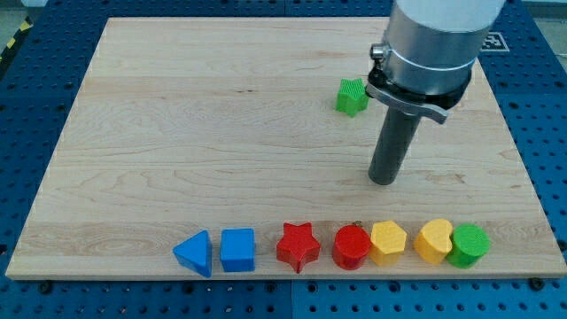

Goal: Push your arm diagonal to the bottom left of the green star

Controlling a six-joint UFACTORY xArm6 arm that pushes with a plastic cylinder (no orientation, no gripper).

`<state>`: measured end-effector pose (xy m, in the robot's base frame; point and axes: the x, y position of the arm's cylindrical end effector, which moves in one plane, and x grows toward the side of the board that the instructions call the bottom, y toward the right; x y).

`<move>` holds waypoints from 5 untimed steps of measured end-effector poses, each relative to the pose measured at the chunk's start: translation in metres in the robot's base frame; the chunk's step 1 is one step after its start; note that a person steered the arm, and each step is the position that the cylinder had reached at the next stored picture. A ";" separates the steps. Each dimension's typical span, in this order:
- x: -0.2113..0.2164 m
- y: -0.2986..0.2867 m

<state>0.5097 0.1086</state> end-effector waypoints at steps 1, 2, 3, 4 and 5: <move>0.000 -0.016; 0.000 -0.023; 0.000 -0.026; -0.009 -0.043; -0.038 -0.060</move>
<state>0.4719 0.0489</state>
